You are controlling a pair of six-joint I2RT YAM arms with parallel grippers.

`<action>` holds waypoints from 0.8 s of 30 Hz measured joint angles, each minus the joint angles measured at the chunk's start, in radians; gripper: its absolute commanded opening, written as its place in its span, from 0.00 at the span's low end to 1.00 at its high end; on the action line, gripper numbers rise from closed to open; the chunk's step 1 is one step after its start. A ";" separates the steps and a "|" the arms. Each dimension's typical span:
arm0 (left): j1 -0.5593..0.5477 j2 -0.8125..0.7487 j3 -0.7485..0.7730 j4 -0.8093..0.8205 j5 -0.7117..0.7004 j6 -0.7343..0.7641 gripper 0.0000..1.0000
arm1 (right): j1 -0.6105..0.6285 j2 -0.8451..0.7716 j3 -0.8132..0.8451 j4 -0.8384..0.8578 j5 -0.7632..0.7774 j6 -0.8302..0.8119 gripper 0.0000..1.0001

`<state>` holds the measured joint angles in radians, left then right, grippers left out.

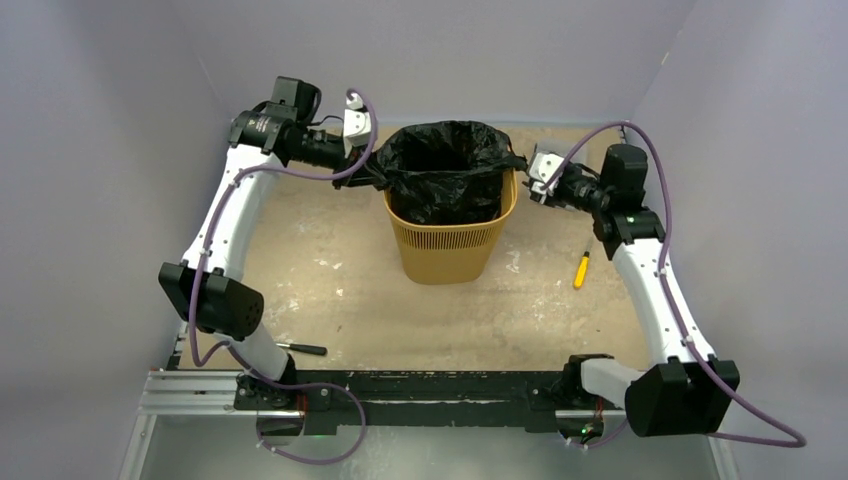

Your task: Put the trash bags into the trash bin

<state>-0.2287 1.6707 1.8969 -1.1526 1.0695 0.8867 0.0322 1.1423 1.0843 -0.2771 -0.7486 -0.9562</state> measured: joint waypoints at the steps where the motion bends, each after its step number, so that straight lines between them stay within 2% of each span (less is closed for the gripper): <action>1: -0.004 0.000 0.000 -0.008 -0.002 0.005 0.05 | 0.000 0.010 0.000 0.000 -0.004 -0.009 0.44; 4: -0.017 -0.001 0.000 -0.016 -0.004 0.013 0.00 | 0.000 0.037 0.000 0.009 -0.007 -0.031 0.44; 16: -0.070 -0.099 -0.064 0.097 -0.034 -0.066 0.00 | 0.000 0.048 0.000 0.100 -0.063 -0.069 0.44; 19: -0.082 -0.124 -0.086 0.117 -0.045 -0.091 0.00 | 0.001 0.060 0.019 0.080 -0.095 -0.095 0.40; 22: -0.094 -0.135 -0.101 0.129 -0.052 -0.105 0.00 | 0.006 0.069 0.029 0.074 -0.111 -0.114 0.27; 24: -0.099 -0.140 -0.112 0.141 -0.056 -0.115 0.00 | 0.008 0.071 0.029 0.071 -0.115 -0.127 0.23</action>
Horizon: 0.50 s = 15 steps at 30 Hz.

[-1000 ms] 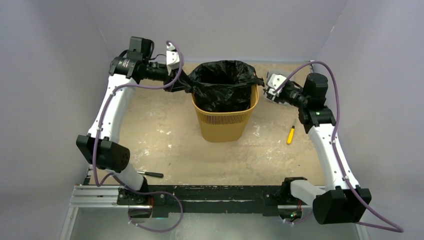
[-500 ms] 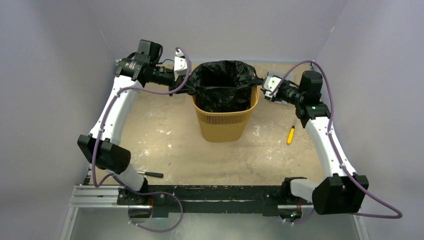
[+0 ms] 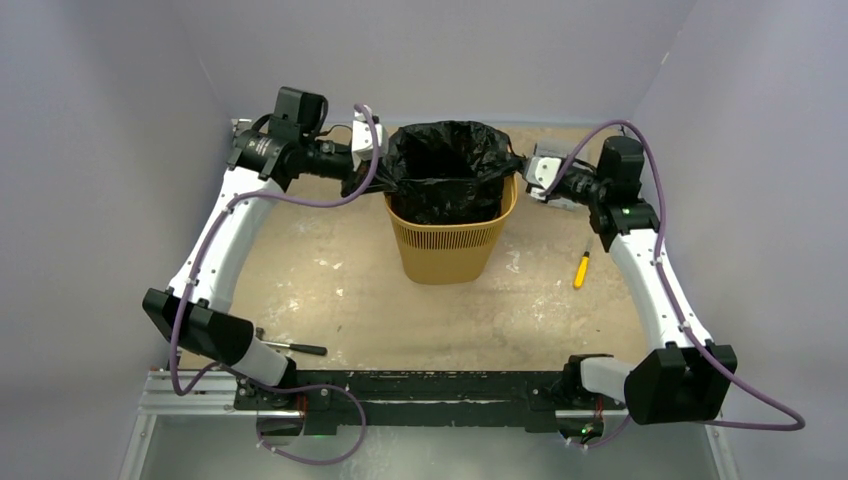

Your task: Put the trash bags into the trash bin

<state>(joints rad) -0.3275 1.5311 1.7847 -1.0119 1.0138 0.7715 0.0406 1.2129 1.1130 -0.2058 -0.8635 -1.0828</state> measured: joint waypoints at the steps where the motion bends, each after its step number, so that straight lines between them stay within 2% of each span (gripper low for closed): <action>1: -0.001 -0.001 -0.005 0.006 -0.001 -0.004 0.00 | 0.003 0.000 0.000 0.002 0.000 -0.003 0.21; 8: -0.002 -0.021 -0.047 0.040 -0.022 -0.031 0.00 | 0.018 -0.006 -0.010 0.012 0.013 -0.019 0.00; 12: -0.002 -0.058 -0.100 0.092 -0.038 -0.058 0.00 | 0.027 -0.052 -0.064 0.037 0.049 -0.019 0.00; 15: -0.002 -0.108 -0.170 0.163 -0.049 -0.099 0.00 | 0.039 -0.148 -0.152 0.085 0.097 -0.002 0.00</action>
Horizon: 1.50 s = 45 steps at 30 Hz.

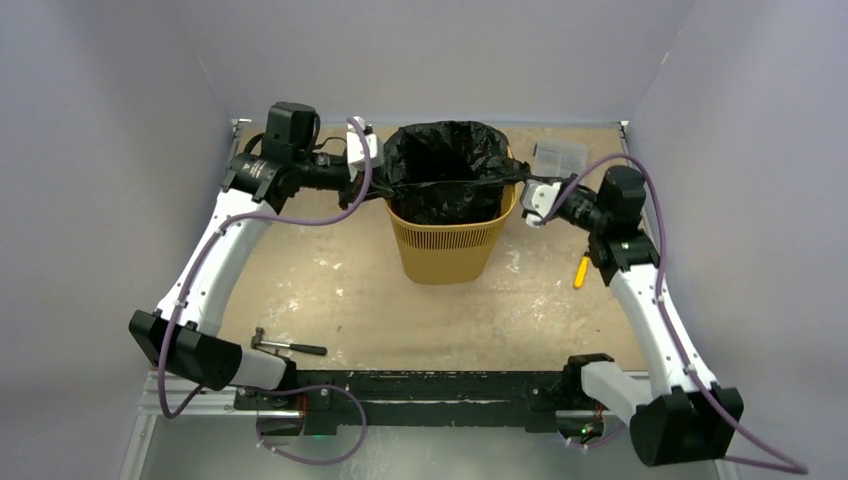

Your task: Put the trash bags into the trash bin

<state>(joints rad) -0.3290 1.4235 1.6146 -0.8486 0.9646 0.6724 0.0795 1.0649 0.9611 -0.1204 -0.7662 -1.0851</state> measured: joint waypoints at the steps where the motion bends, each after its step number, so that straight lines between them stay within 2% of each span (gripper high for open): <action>1: 0.000 -0.013 -0.018 0.018 -0.003 -0.010 0.00 | 0.003 -0.030 -0.025 0.021 0.017 0.008 0.00; 6: 0.000 -0.071 -0.098 0.100 -0.003 -0.060 0.00 | 0.014 -0.177 -0.116 0.098 0.071 0.038 0.00; 25: -0.002 -0.195 -0.276 0.222 -0.006 -0.131 0.00 | 0.045 -0.369 -0.264 0.029 0.117 0.089 0.00; 33: -0.002 -0.228 -0.307 0.255 -0.019 -0.156 0.00 | 0.045 -0.398 -0.270 0.020 0.071 0.111 0.00; 45: -0.007 -0.319 -0.401 0.307 -0.028 -0.167 0.04 | 0.046 -0.455 -0.256 -0.129 0.047 0.084 0.00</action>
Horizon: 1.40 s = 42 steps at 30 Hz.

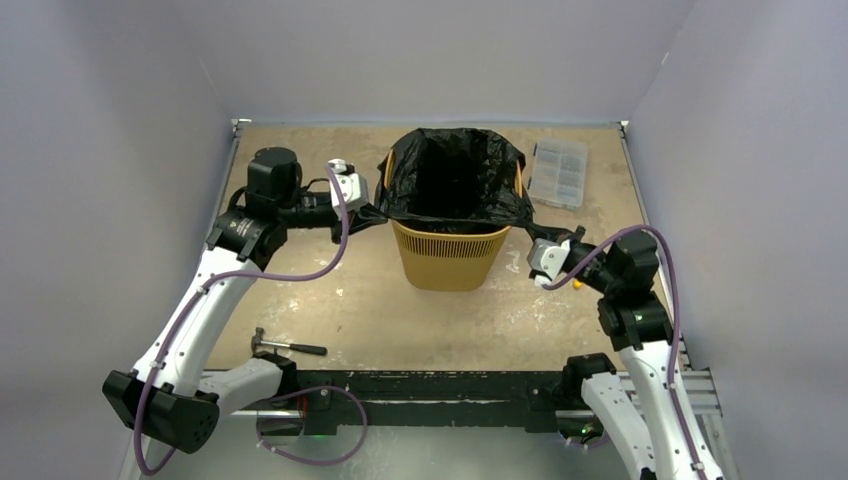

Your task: Put the trash bags into the trash bin

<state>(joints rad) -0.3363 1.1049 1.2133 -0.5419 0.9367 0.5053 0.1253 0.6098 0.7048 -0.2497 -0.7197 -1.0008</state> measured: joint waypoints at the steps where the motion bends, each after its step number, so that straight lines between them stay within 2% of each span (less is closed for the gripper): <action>1: 0.000 -0.002 -0.007 0.002 -0.003 -0.001 0.05 | 0.000 -0.006 0.000 -0.013 -0.003 -0.003 0.00; 4: 0.000 -0.002 -0.013 0.008 -0.007 -0.018 0.10 | 0.000 -0.020 0.003 -0.034 -0.024 0.000 0.00; 8: 0.000 -0.002 -0.011 0.026 -0.001 -0.051 0.12 | 0.000 -0.021 0.043 -0.085 -0.074 -0.005 0.00; 12: 0.000 -0.007 -0.026 0.074 0.021 -0.103 0.07 | 0.000 -0.041 0.051 -0.121 -0.109 -0.008 0.00; 15: 0.000 -0.027 -0.061 0.110 0.023 -0.125 0.00 | 0.000 -0.056 0.050 -0.155 -0.121 -0.008 0.00; 20: 0.000 -0.053 -0.125 0.130 0.023 -0.129 0.00 | 0.000 -0.063 0.021 -0.159 -0.106 -0.002 0.00; 21: 0.000 -0.052 -0.133 0.130 0.023 -0.129 0.02 | 0.000 -0.063 0.012 -0.158 -0.101 0.000 0.00; 23: 0.000 -0.050 -0.146 0.135 0.023 -0.137 0.20 | 0.000 -0.063 0.001 -0.155 -0.102 0.005 0.00; 24: 0.000 -0.051 -0.150 0.149 0.020 -0.157 0.25 | 0.000 -0.062 -0.001 -0.153 -0.103 0.008 0.00; 26: 0.000 -0.054 -0.157 0.221 0.008 -0.231 0.31 | 0.000 -0.059 -0.002 -0.143 -0.111 0.014 0.00; 30: 0.000 -0.069 -0.162 0.408 -0.059 -0.443 0.38 | 0.000 -0.047 -0.002 -0.130 -0.114 0.018 0.00; 34: 0.000 -0.068 -0.161 0.544 -0.190 -0.681 0.35 | 0.000 -0.047 -0.002 -0.125 -0.114 0.019 0.00; 37: 0.000 -0.047 -0.155 0.577 -0.290 -0.822 0.33 | 0.000 -0.047 -0.002 -0.124 -0.114 0.019 0.00; 42: 0.000 0.009 -0.092 0.482 -0.482 -0.970 0.36 | 0.000 -0.047 -0.002 -0.124 -0.114 0.020 0.00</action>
<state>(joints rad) -0.3359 1.1141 1.1210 -0.0597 0.4545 -0.4652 0.1253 0.5629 0.7029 -0.3737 -0.8337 -0.9806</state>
